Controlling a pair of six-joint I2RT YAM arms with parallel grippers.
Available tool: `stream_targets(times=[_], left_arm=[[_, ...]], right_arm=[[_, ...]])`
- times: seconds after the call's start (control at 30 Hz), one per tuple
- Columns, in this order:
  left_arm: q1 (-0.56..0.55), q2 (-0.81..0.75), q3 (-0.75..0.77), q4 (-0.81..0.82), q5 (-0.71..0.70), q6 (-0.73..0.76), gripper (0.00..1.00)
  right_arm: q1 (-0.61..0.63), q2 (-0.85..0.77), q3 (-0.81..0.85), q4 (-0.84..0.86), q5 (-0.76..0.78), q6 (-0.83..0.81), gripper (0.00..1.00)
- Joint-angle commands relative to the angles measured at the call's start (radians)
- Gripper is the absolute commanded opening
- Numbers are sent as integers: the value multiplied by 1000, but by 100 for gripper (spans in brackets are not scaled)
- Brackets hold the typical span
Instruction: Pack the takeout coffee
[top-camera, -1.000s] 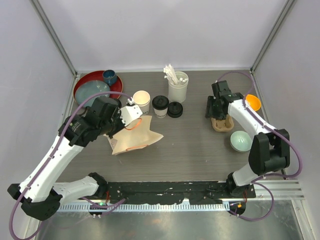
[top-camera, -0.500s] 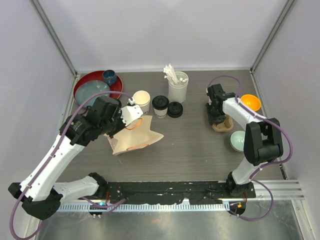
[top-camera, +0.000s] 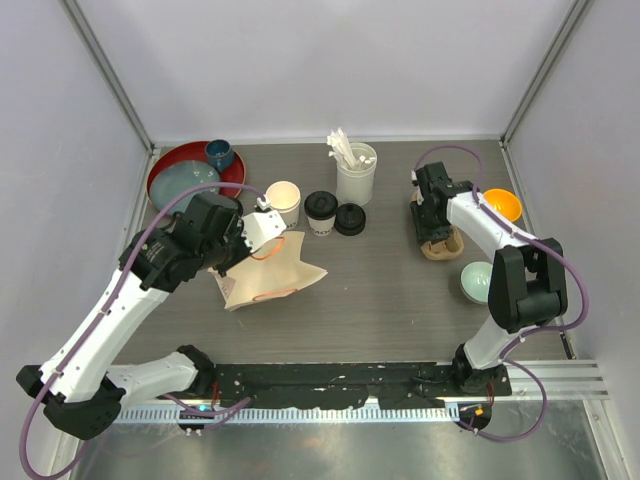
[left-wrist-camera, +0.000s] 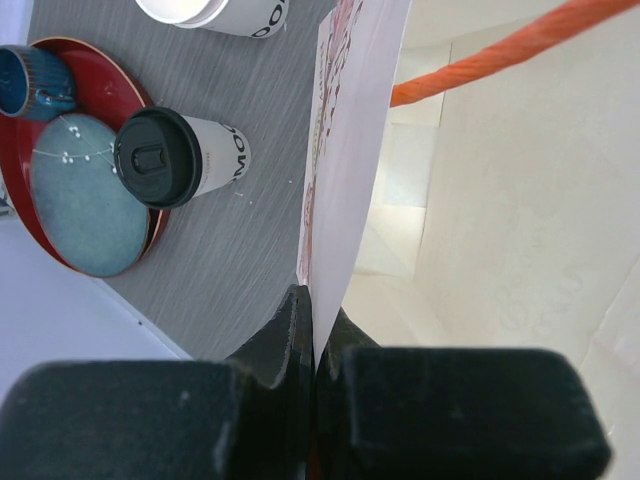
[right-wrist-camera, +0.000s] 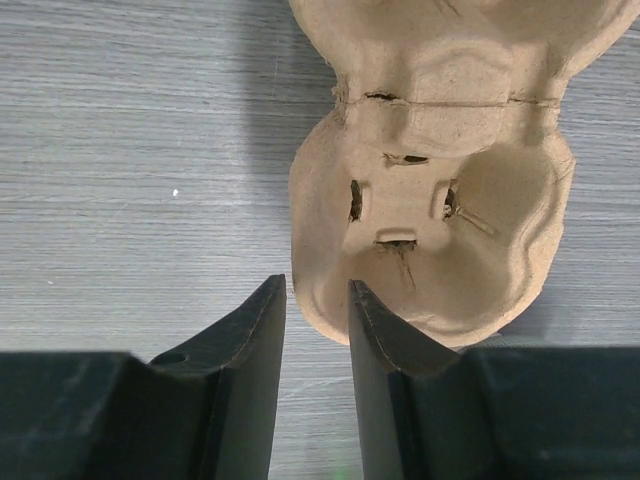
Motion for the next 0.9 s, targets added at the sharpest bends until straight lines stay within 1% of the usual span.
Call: stream_targets(times=[0.0, 0.07, 0.13, 0.33, 0.47, 0.6, 0.63, 0.73, 0.87], left_arm=[[-4, -1, 17, 9, 2, 20, 0], [-4, -1, 15, 7, 3, 18, 0], [-4, -4, 14, 6, 3, 21, 0], [-4, -7, 11, 4, 8, 23, 0], [-4, -7, 11, 2, 9, 21, 0], [-4, -9, 7, 1, 9, 23, 0], [-4, -10, 9, -1, 11, 21, 0], [-4, -10, 9, -1, 12, 23, 0], [-4, -12, 6, -1, 12, 24, 0]], right_arm=[[-4, -46, 50, -8, -6, -18, 36], [-4, -32, 48, -15, 0, -27, 32], [-4, -24, 47, -16, 5, -30, 31], [-2, 7, 47, -15, -22, -41, 29], [-2, 13, 48, -13, -64, -41, 31], [-2, 10, 39, -7, -69, -44, 31], [-2, 14, 39, -7, -58, -42, 25], [-2, 13, 40, -5, -44, -39, 16], [-4, 8, 50, -10, -24, -34, 15]])
